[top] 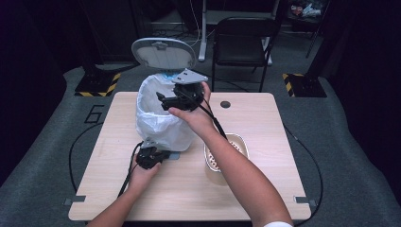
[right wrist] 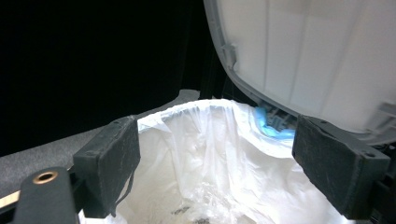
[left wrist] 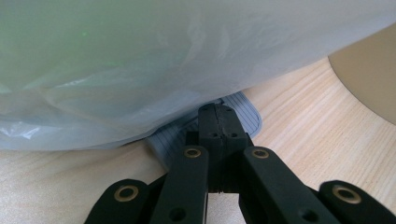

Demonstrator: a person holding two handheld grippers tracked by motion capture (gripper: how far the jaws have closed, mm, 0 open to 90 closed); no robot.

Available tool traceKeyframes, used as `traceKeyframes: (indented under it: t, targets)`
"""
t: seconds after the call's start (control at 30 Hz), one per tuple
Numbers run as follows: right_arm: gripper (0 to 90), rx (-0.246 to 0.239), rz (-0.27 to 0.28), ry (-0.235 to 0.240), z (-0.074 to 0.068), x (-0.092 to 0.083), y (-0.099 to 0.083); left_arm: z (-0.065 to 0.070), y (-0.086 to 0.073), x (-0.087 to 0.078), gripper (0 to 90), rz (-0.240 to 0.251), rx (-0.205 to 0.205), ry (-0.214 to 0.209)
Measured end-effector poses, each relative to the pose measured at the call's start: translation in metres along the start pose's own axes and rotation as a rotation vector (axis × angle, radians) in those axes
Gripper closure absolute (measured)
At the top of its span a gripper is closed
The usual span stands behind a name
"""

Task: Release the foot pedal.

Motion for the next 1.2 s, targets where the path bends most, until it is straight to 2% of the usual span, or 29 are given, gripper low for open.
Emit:
traceKeyframes:
  t: [0.07, 0.13, 0.27, 0.4, 0.47, 0.57, 0.67, 0.7, 0.73, 0.83, 1.2]
  targets:
    - [14.9, 0.005, 0.003, 0.003, 0.001, -0.004, 0.001, 0.000, 0.000, 0.000, 90.0, 0.003, 0.004, -0.001]
    - [15.5, 0.004, 0.017, 0.003, 0.002, -0.017, 0.003, 0.000, 0.000, 0.000, 90.0, -0.001, -0.015, -0.005]
    - [16.0, -0.006, 0.026, -0.005, 0.005, -0.030, 0.004, 0.000, 0.000, -0.001, 89.8, -0.012, -0.006, 0.000]
    - [16.2, -0.005, 0.035, -0.017, 0.013, -0.049, 0.001, 0.002, 0.003, -0.003, 87.1, 0.002, -0.019, -0.008]
    - [16.1, -0.006, 0.033, -0.019, 0.015, -0.052, 0.000, 0.003, 0.004, -0.003, 86.6, 0.007, -0.028, -0.010]
    - [16.2, -0.016, 0.032, -0.031, 0.023, -0.066, -0.006, 0.006, 0.008, -0.006, 79.1, 0.027, -0.032, -0.034]
    - [16.9, 0.001, 0.032, -0.040, 0.029, -0.075, -0.012, 0.007, 0.011, -0.010, 74.7, 0.031, -0.020, -0.032]
    - [17.2, 0.005, 0.033, -0.042, 0.031, -0.078, -0.013, 0.007, 0.014, -0.012, 74.4, 0.048, -0.034, -0.030]
    - [17.2, 0.008, 0.032, -0.042, 0.033, -0.081, -0.015, 0.002, 0.014, -0.015, 72.1, 0.035, 0.005, -0.005]
    - [17.8, 0.013, 0.026, -0.044, 0.038, -0.088, -0.022, 0.002, 0.013, -0.017, 69.4, 0.020, 0.004, -0.004]
    - [18.8, 0.029, 0.026, -0.064, 0.055, -0.116, -0.044, 0.001, 0.016, -0.028, 62.0, 0.035, -0.017, 0.014]
Point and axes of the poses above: each handheld gripper's, and its own axes: x roughly forward along the jaws, y roughly out of its top, z roughly to its right, the point moved 9 cm from there along x, roughly forward along the jaws, and after that the axes turned 12 degrees about x, right-handed, at the moved point
